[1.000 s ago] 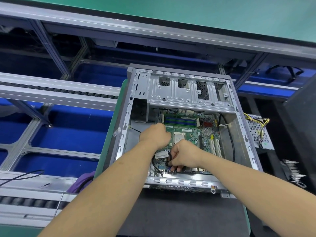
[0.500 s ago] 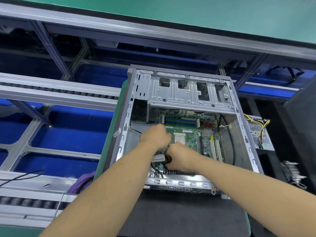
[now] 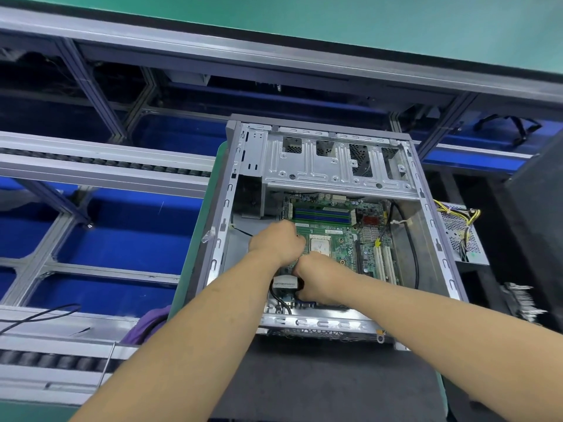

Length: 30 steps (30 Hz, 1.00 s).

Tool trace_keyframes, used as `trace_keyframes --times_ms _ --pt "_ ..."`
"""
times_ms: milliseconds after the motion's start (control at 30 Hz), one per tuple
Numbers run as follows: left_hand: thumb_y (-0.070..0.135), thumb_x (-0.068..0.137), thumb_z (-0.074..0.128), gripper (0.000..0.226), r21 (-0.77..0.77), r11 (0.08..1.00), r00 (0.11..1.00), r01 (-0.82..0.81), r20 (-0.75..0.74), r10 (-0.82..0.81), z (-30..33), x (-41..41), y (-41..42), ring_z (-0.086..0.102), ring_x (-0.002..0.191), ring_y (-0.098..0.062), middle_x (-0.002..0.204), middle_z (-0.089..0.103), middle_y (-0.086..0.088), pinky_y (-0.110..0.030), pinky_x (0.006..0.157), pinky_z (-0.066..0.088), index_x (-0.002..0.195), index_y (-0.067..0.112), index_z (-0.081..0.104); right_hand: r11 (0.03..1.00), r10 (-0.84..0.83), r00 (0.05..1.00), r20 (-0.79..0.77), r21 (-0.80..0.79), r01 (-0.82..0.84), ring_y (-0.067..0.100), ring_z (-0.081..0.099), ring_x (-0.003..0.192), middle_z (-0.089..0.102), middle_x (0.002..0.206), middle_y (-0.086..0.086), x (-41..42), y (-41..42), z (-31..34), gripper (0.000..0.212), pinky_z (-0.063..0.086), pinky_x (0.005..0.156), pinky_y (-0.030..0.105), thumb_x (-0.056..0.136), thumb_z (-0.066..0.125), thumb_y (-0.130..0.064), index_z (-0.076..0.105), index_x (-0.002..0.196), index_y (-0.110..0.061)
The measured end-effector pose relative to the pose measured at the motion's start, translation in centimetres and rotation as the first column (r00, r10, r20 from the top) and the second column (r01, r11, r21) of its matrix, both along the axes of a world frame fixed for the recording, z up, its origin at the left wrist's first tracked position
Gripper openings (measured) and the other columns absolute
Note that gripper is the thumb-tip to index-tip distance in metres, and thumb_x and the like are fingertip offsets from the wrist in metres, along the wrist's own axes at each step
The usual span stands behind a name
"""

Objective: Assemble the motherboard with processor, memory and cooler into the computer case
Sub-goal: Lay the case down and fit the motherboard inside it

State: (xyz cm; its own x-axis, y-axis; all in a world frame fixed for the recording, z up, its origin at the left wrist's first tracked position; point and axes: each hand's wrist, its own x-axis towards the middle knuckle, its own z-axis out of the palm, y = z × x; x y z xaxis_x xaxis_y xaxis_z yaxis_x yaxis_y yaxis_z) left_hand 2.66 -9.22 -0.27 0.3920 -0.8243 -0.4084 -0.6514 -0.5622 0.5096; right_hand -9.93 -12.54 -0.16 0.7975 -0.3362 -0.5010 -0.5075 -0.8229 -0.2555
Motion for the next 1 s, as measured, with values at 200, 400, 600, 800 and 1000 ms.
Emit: trace_keyframes --times_ms 200,400,600,800,1000 --pt "0.030 0.093 0.051 0.024 0.015 1.000 1.000 0.001 -0.027 -0.001 -0.1 0.1 0.1 0.057 0.083 -0.028 0.083 0.056 -0.004 -0.036 0.075 0.049 0.072 0.019 0.047 1.000 -0.005 0.998 -0.064 -0.013 0.004 0.022 0.046 0.062 0.047 0.063 0.003 0.6 -0.2 -0.1 0.031 0.034 0.049 0.027 0.082 0.074 -0.016 0.050 0.062 -0.013" --pt "0.026 0.094 0.051 0.033 -0.015 0.999 0.997 -0.047 -0.058 0.046 -0.1 0.4 0.2 0.045 0.062 -0.021 0.063 0.047 -0.001 -0.028 0.059 0.035 0.064 0.017 0.043 1.000 -0.015 0.999 -0.029 0.007 0.015 0.013 0.041 0.053 0.047 0.060 0.001 0.4 -0.3 0.1 0.032 0.033 0.043 0.024 0.084 0.073 -0.017 0.050 0.062 -0.015" --pt "0.022 0.093 0.049 0.034 -0.054 0.993 0.993 -0.103 -0.063 0.099 0.2 0.4 0.3 0.038 0.056 -0.018 0.058 0.041 0.003 -0.026 0.056 0.030 0.061 0.019 0.037 0.994 -0.037 0.998 0.055 0.101 0.031 0.009 0.042 0.049 0.049 0.057 -0.004 -1.3 -0.9 0.4 0.043 0.030 0.045 0.024 0.086 0.078 -0.027 0.045 0.059 -0.020" --pt "0.024 0.094 0.049 0.032 -0.035 0.995 0.995 -0.092 -0.051 0.090 0.0 0.5 0.3 0.039 0.059 -0.019 0.063 0.043 0.001 -0.028 0.058 0.032 0.064 0.018 0.037 0.998 -0.013 1.000 0.009 0.055 0.012 0.015 0.039 0.048 0.045 0.055 0.002 -0.2 -0.4 0.3 0.036 0.033 0.045 0.026 0.085 0.069 -0.014 0.047 0.057 -0.014" --pt "0.028 0.094 0.050 0.029 0.002 0.998 0.998 -0.057 -0.015 0.058 -0.2 0.5 0.0 0.055 0.076 -0.031 0.069 0.048 0.000 -0.029 0.059 0.034 0.067 0.020 0.044 0.999 0.034 0.999 -0.030 -0.016 -0.035 0.013 0.040 0.051 0.046 0.059 0.003 0.6 0.1 0.1 0.026 0.029 0.044 0.024 0.081 0.073 -0.015 0.053 0.064 -0.010"
